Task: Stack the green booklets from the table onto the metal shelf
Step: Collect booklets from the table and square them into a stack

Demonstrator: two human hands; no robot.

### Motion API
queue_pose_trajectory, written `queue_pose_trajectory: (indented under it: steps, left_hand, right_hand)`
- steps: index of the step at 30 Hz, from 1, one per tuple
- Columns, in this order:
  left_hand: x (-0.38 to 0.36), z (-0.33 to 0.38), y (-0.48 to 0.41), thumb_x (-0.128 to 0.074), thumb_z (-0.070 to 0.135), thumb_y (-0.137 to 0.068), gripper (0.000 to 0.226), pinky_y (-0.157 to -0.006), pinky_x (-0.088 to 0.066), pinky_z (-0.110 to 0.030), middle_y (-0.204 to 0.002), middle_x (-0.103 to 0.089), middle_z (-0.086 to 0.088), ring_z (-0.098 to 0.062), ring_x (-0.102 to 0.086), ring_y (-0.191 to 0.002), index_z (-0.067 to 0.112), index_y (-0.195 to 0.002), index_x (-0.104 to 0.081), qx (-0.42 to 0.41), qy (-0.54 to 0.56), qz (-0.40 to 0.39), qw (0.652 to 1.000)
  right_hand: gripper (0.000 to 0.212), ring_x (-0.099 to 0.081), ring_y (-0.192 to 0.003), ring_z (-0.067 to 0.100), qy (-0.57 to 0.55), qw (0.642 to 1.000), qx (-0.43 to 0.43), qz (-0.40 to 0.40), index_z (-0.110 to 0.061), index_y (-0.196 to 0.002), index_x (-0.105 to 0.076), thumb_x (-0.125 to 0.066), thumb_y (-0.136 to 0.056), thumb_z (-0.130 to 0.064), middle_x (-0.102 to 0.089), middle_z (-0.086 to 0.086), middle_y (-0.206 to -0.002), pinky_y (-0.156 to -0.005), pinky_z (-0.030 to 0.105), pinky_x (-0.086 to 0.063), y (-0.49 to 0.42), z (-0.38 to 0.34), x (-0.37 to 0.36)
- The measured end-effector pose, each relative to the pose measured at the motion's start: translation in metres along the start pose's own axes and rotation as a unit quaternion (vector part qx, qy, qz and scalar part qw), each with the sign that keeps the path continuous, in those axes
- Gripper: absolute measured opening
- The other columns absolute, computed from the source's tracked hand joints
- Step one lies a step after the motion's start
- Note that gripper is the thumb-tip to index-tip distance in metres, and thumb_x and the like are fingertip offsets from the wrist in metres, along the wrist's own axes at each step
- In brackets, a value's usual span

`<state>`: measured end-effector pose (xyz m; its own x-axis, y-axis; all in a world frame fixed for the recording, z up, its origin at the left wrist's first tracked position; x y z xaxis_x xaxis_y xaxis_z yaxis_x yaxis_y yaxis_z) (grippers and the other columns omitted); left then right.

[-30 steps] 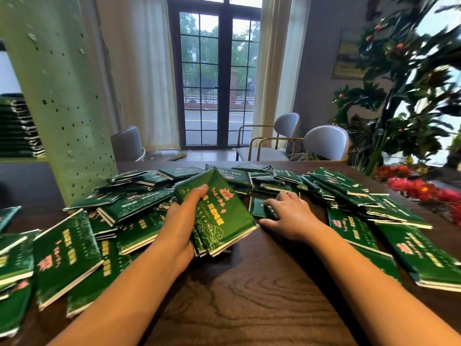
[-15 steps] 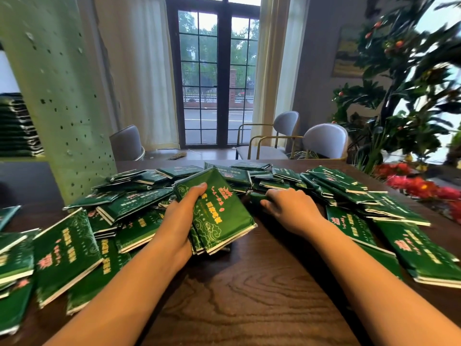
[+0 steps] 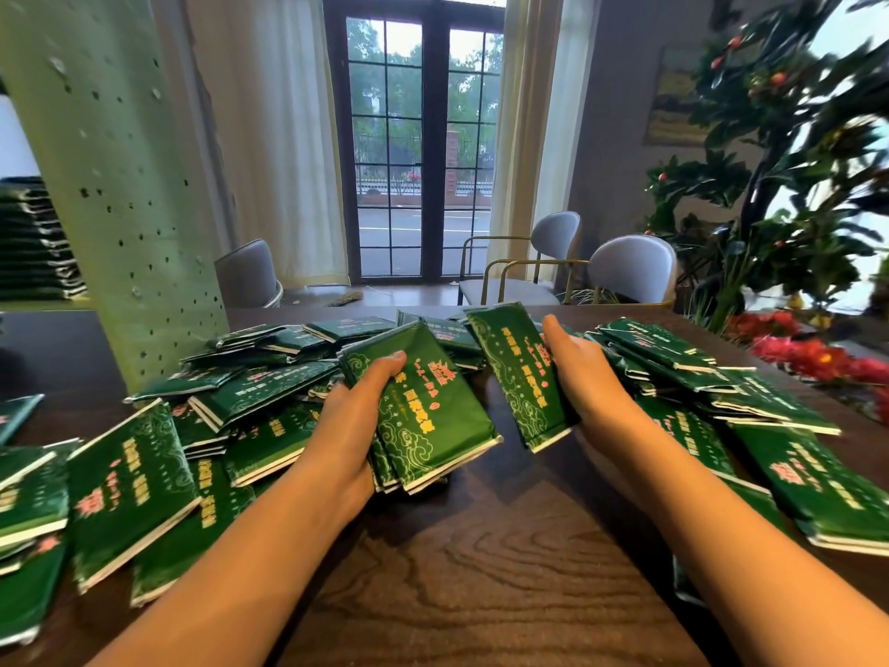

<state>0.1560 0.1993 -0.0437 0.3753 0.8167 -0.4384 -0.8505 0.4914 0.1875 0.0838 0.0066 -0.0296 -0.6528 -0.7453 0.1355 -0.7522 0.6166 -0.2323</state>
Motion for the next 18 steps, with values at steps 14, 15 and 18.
queue_pose_trajectory:
  steps: [14,15,18]
  left_hand:
    - [0.0,-0.005,-0.004,-0.072,0.059,-0.07,0.078,-0.094,-0.049,-0.056,-0.118,-0.067,-0.014,-0.034,-0.066,-0.105,0.012,-0.128,-0.052,-0.082,-0.036,0.04,0.995]
    - [0.004,-0.008,-0.01,-0.069,0.072,-0.058,0.098,-0.097,-0.046,-0.055,-0.125,-0.063,-0.013,-0.033,-0.062,-0.111,0.013,-0.133,-0.048,-0.096,-0.047,0.057,0.993]
    - [0.014,-0.019,-0.028,-0.059,0.094,-0.034,0.129,-0.101,-0.043,-0.054,-0.132,-0.059,-0.009,-0.033,-0.057,-0.118,0.02,-0.139,-0.044,-0.102,-0.041,0.067,0.992]
  right_hand:
    - [0.013,-0.066,-0.082,0.019,-0.131,0.981,0.029,-0.137,-0.012,-0.102,-0.065,-0.055,-0.093,-0.01,-0.071,0.012,-0.098,-0.08,0.037,-0.053,0.043,-0.015,-0.049]
    - [0.012,-0.066,-0.084,0.016,-0.105,0.984,0.051,-0.132,-0.014,-0.1,-0.064,-0.056,-0.093,-0.01,-0.071,0.01,-0.097,-0.081,0.035,-0.053,0.045,-0.014,-0.052]
    - [0.016,-0.063,-0.075,0.001,-0.068,0.987,0.089,-0.114,-0.02,-0.095,-0.061,-0.055,-0.093,-0.006,-0.068,-0.003,-0.09,-0.07,0.017,-0.051,0.053,-0.015,-0.06]
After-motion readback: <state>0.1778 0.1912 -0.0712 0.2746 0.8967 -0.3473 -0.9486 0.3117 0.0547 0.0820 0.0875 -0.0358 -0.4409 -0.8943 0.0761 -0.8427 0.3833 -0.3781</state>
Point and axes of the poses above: each hand's wrist, its own y-axis away from the middle knuckle, its own x-axis out of the back of the hand, z = x × y, the point moved 2 cm from there along -y, towards the middle knuckle
